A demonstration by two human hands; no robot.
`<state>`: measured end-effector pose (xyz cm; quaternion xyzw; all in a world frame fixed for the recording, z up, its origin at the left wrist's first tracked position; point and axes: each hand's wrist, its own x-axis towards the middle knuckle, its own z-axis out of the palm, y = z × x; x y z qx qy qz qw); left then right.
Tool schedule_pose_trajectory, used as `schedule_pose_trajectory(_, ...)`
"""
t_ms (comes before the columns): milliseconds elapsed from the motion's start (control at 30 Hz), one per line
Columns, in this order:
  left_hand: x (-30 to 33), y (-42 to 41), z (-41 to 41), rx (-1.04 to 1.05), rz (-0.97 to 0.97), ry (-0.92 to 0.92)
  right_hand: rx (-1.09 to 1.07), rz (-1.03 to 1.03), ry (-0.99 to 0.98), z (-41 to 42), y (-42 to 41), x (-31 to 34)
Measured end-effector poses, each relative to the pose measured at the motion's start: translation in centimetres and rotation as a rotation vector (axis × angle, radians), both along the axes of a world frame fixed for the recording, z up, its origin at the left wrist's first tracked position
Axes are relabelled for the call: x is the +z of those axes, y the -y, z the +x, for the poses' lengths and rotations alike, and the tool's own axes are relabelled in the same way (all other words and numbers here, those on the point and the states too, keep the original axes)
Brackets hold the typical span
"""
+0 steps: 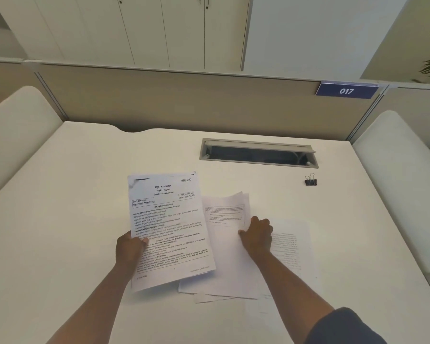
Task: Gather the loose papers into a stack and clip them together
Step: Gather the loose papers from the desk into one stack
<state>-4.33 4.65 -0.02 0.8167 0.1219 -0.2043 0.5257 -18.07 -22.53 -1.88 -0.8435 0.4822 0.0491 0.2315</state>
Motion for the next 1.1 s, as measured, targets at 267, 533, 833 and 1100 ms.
schedule_pose_trajectory(267, 0.2, 0.1, -0.1, -0.011, 0.014, 0.000, -0.009, 0.028, -0.017, 1.2, -1.2, -0.5)
schedule_pose_trajectory(533, 0.5, 1.3, -0.8, -0.074, 0.018, -0.038, -0.069, 0.149, 0.095, 0.8, -1.1, -0.1)
schedule_pose_trajectory(833, -1.4, 5.3, -2.6, -0.308, 0.060, -0.115, -0.056, 0.263, 0.223, -0.4, -0.3, 1.0)
schedule_pose_trajectory(1100, -0.7, 9.8, -5.4, -0.480, 0.580, 0.004, -0.024, 0.321, 0.208, -1.6, 0.0, 1.3)
